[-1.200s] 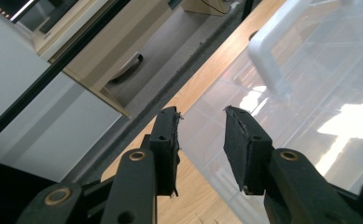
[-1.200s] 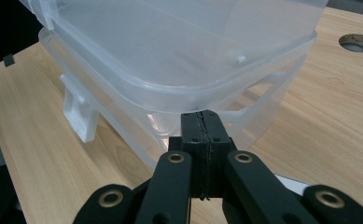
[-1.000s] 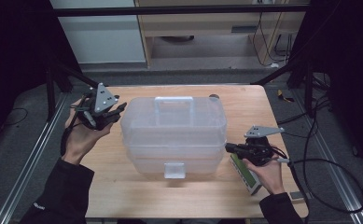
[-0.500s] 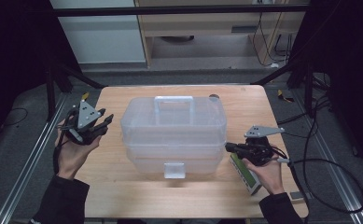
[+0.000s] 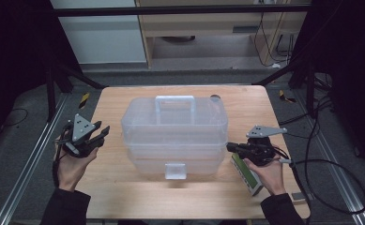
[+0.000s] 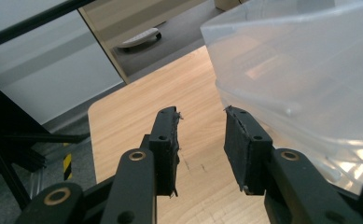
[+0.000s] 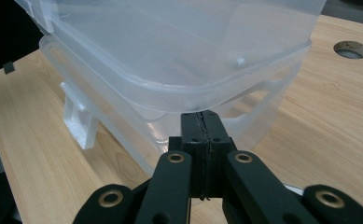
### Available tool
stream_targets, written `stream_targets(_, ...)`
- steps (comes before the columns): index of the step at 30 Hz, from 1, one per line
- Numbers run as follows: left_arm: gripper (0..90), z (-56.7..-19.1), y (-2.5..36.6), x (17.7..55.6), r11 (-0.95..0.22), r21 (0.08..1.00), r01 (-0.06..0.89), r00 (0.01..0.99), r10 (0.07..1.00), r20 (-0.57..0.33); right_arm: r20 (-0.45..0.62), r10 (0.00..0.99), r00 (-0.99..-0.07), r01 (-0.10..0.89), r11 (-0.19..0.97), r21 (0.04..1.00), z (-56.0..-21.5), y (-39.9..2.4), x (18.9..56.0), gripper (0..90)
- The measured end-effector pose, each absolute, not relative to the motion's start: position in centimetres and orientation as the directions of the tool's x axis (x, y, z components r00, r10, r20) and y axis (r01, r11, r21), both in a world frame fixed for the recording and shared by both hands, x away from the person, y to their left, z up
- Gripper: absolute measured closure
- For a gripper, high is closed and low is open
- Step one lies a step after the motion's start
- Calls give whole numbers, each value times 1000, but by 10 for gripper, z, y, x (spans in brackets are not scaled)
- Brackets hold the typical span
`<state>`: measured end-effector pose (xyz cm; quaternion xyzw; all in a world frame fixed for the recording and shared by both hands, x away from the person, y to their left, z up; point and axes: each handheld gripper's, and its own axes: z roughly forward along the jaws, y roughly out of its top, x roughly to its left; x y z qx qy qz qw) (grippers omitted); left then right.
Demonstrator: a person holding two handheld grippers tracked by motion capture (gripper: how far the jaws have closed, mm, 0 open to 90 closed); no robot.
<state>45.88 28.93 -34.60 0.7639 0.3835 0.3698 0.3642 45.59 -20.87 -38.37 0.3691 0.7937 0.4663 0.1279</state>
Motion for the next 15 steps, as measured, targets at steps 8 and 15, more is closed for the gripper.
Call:
stream_targets(8,629,-362,292,459,-436,832,344,435,859,270,150,709,-690,469,279,838,-383,-209,457,900)
stream_targets(15,628,-370,289,460,-444,824,353,451,852,266,147,711,-688,462,272,844,-382,-209,457,900)
